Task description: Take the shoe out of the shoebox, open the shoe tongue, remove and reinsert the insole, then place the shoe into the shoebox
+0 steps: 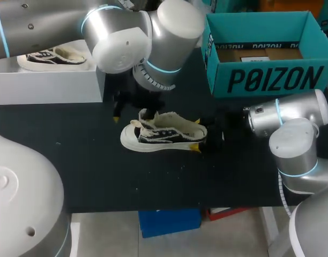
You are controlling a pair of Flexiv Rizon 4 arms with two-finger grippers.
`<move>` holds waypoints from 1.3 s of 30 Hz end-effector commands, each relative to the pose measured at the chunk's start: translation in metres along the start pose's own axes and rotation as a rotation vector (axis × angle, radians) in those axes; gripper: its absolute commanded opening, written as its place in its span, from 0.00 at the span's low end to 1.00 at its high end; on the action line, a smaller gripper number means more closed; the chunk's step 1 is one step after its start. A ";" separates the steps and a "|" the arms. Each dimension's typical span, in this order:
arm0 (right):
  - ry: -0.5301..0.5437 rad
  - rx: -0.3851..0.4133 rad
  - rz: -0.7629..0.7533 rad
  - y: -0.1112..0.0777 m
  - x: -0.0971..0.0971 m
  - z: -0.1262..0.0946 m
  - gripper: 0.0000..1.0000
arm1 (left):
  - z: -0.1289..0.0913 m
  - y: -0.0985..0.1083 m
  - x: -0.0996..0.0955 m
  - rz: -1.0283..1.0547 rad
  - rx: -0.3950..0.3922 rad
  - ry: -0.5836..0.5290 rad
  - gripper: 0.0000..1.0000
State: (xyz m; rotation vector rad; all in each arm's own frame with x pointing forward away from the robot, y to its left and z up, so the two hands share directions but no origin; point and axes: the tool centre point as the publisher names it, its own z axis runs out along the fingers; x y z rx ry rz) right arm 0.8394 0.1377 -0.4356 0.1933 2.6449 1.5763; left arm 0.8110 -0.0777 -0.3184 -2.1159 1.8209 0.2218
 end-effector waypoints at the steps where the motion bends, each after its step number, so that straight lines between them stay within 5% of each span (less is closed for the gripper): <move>1: 0.000 0.003 0.002 -0.001 -0.001 0.002 0.00 | 0.009 0.002 -0.009 -0.006 -0.007 0.018 1.00; 17: 0.000 0.003 0.002 -0.001 -0.001 0.002 0.00 | 0.033 0.008 -0.019 -0.029 -0.061 0.038 1.00; 26: 0.000 0.003 0.002 -0.001 -0.001 0.002 0.00 | 0.021 0.006 -0.021 -0.027 -0.032 0.055 1.00; 33: 0.000 0.003 0.002 -0.001 -0.001 0.002 0.00 | -0.028 -0.008 -0.006 0.149 0.125 0.277 1.00; 36: 0.000 0.003 0.002 -0.001 -0.001 0.002 0.00 | -0.047 -0.013 0.008 0.321 0.126 0.522 1.00; 37: 0.000 0.003 0.002 -0.001 -0.001 0.002 0.00 | -0.054 -0.015 0.014 0.388 0.123 0.619 0.46; 38: 0.000 0.003 0.002 -0.001 -0.001 0.002 0.00 | -0.059 -0.015 0.020 0.467 0.116 0.693 0.06; 39: 0.000 0.003 0.002 -0.001 -0.001 0.002 0.00 | -0.063 -0.014 0.028 0.584 0.070 0.787 0.00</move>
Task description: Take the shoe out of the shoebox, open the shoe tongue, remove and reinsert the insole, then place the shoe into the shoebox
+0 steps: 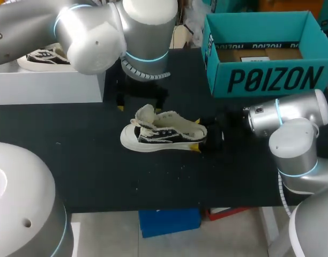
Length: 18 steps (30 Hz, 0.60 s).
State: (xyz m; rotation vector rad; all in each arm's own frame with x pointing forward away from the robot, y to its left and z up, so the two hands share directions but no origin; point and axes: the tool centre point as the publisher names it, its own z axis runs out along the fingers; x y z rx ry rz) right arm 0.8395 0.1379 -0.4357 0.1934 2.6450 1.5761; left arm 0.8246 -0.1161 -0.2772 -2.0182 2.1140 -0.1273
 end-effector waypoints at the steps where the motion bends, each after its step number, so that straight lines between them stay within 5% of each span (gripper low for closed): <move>1: 0.000 0.002 0.002 -0.001 -0.001 0.002 0.00 | -0.011 0.001 0.017 0.508 -0.096 0.605 0.00; 3: 0.000 0.002 0.002 -0.001 -0.001 0.002 0.00 | -0.013 0.006 0.034 0.700 -0.291 0.852 0.00; 6: 0.000 0.002 0.002 -0.001 -0.001 0.002 0.00 | -0.013 0.011 0.050 0.786 -0.372 0.891 0.00; 8: 0.000 0.002 0.002 -0.001 -0.001 0.002 0.00 | -0.011 -0.010 0.062 0.735 -0.429 0.953 0.00; 18: 0.000 0.002 0.002 -0.001 -0.001 0.002 0.00 | -0.011 -0.010 0.062 0.735 -0.429 0.953 0.00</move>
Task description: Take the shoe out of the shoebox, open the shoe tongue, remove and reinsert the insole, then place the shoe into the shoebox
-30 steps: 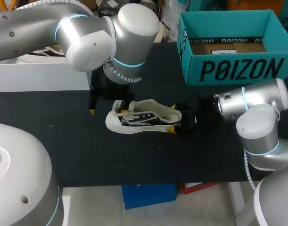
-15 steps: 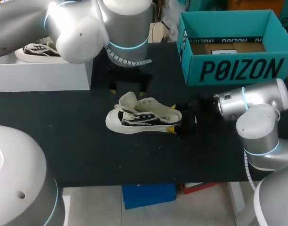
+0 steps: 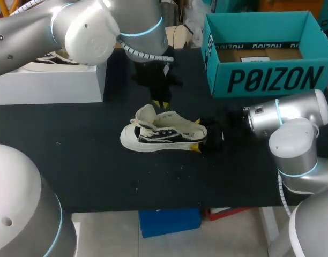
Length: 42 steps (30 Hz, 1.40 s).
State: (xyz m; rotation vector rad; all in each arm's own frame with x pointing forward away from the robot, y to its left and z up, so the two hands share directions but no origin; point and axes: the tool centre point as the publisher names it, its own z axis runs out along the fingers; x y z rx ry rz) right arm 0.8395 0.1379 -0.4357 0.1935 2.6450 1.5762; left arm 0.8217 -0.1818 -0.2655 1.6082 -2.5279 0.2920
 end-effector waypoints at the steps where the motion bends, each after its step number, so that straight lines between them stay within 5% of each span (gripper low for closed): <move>1: 0.000 0.002 0.002 -0.001 -0.001 0.002 0.00 | 0.004 -0.006 -0.007 0.373 -0.246 0.606 0.00; 5: 0.000 0.002 0.002 -0.001 -0.001 0.002 0.00 | 0.004 -0.006 -0.007 0.373 -0.246 0.606 0.00; 10: 0.000 0.002 0.002 -0.001 -0.001 0.002 0.00 | 0.005 -0.004 0.004 0.755 -0.601 0.714 0.00; 12: 0.000 0.002 0.002 -0.001 -0.001 0.002 0.00 | 0.002 -0.006 0.006 0.860 -0.642 0.635 0.00; 14: 0.000 0.002 0.002 -0.001 -0.001 0.002 0.00 | 0.003 -0.013 0.006 0.873 -0.627 0.495 0.00; 33: 0.000 0.002 0.002 -0.001 -0.001 0.002 0.00 | 0.003 -0.013 0.006 0.873 -0.627 0.495 0.00; 34: 0.000 0.002 0.002 -0.001 -0.001 0.002 0.00 | 0.003 -0.013 0.006 0.841 -0.627 0.362 0.00; 38: 0.000 0.002 0.002 -0.001 -0.001 0.002 0.00 | 0.006 -0.012 0.007 0.860 -0.494 0.155 0.00; 42: 0.000 0.002 0.002 -0.001 -0.001 0.002 0.00 | 0.008 -0.011 0.006 0.853 -0.378 0.080 0.00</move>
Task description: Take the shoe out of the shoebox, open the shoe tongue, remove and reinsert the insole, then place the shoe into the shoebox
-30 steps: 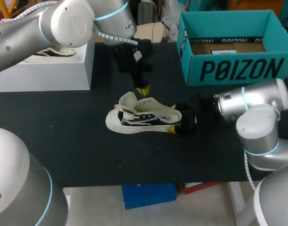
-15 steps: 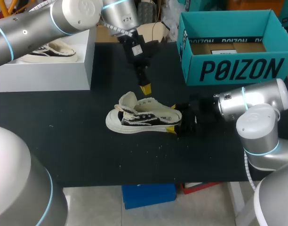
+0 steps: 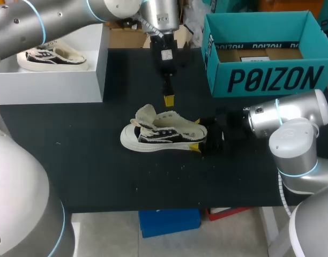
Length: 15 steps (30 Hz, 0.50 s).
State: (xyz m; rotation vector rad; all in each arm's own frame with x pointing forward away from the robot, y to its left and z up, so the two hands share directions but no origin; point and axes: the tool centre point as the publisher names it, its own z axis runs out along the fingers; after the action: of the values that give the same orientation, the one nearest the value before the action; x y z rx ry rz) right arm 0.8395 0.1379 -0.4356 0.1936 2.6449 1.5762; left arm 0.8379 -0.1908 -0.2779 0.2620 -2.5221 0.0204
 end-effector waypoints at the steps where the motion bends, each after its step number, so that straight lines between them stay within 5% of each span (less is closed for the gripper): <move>1: 0.000 0.003 0.001 -0.001 -0.001 0.002 0.00 | 0.000 0.000 0.010 -0.028 0.014 -0.325 0.00; 7: 0.000 0.003 0.001 -0.001 -0.001 0.002 0.00 | 0.009 0.004 -0.001 0.060 0.103 -0.277 0.00; 15: 0.000 0.003 0.001 -0.001 -0.001 0.002 0.00 | 0.009 0.004 -0.001 0.060 0.103 -0.277 0.00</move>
State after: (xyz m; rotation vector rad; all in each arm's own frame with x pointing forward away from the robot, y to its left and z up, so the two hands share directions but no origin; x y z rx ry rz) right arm 0.8395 0.1379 -0.4356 0.1936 2.6450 1.5761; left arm 0.8382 -0.1930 -0.2850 0.2190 -2.7615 0.0336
